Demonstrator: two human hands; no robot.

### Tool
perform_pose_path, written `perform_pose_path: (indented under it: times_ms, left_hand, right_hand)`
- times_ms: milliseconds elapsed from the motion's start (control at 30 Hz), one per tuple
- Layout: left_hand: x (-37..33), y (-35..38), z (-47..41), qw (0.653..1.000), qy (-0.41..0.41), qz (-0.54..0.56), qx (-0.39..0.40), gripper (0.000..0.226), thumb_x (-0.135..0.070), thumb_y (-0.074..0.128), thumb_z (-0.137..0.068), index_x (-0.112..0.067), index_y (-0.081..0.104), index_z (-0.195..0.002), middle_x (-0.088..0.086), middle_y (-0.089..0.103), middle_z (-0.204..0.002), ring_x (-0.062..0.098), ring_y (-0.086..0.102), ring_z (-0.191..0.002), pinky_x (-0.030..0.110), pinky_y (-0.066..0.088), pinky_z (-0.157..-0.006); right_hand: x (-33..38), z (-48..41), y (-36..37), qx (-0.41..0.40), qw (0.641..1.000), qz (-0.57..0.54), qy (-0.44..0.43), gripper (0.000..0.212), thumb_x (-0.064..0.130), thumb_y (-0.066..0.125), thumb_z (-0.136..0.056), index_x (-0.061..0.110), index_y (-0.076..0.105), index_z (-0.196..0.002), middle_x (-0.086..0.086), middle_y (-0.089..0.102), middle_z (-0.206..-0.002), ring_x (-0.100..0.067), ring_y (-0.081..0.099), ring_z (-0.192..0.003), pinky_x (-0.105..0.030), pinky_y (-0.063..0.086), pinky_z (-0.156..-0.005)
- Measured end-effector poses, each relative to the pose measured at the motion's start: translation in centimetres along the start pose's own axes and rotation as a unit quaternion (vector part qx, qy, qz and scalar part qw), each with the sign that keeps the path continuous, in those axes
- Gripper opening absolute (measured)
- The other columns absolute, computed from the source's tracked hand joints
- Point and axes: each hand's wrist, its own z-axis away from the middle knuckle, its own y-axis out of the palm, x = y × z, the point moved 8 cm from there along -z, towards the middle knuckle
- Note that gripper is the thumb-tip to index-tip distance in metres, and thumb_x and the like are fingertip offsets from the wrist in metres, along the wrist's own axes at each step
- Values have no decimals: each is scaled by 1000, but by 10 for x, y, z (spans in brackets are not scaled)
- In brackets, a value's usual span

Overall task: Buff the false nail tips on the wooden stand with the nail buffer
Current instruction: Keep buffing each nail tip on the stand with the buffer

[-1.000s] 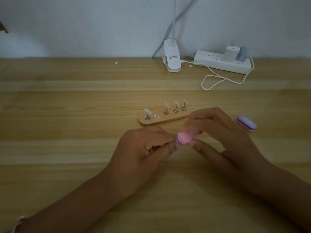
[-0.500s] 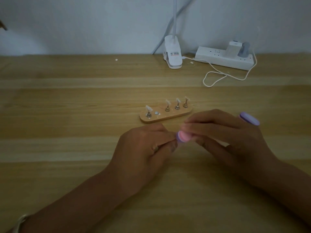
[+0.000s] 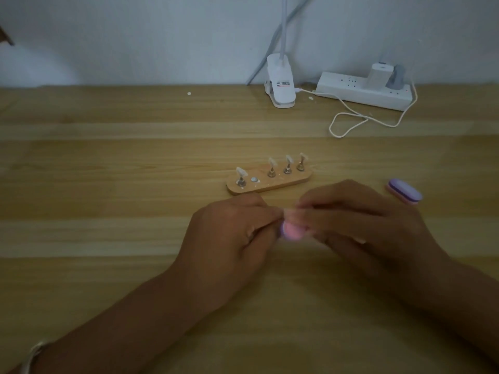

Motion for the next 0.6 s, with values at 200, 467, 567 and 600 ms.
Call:
perform_pose_path:
  times_ms: [200, 467, 567, 600]
  left_hand:
    - [-1, -2, 0, 1000, 2, 0, 3, 24, -26, 56, -92, -17, 78, -92, -6, 67, -77, 11, 62, -69, 34, 49, -57]
    - [-1, -1, 0, 1000, 7, 8, 4, 29, -32, 51, -91, -17, 76, -85, -5, 66, -77, 14, 63, -68, 37, 50, -56]
    - [2, -1, -1, 1000, -10, -3, -2, 22, -27, 57, -92, -17, 75, -84, -7, 63, -74, 12, 60, -66, 37, 49, -56]
    - [2, 0, -1, 1000, -12, -11, -1, 21, -25, 59, -92, -16, 75, -83, -7, 62, -73, 12, 59, -65, 38, 49, -56]
  right_hand:
    - [9, -3, 0, -28, 999, 15, -11, 25, 13, 63, -95, 14, 68, -120, -7, 68, -112, -10, 65, -102, -14, 44, -92]
    - [9, -5, 3, -16, 1000, 7, 2, 27, 12, 62, -95, 12, 69, -121, -8, 68, -113, -15, 66, -101, -19, 48, -89]
    - [1, -9, -5, -25, 999, 41, 17, 22, 10, 67, -92, 9, 73, -113, -8, 70, -106, -9, 63, -98, -6, 37, -91]
    - [-1, -10, -7, -32, 998, 51, 22, 20, 9, 70, -92, 8, 74, -111, -8, 70, -105, -7, 62, -98, -4, 35, -93]
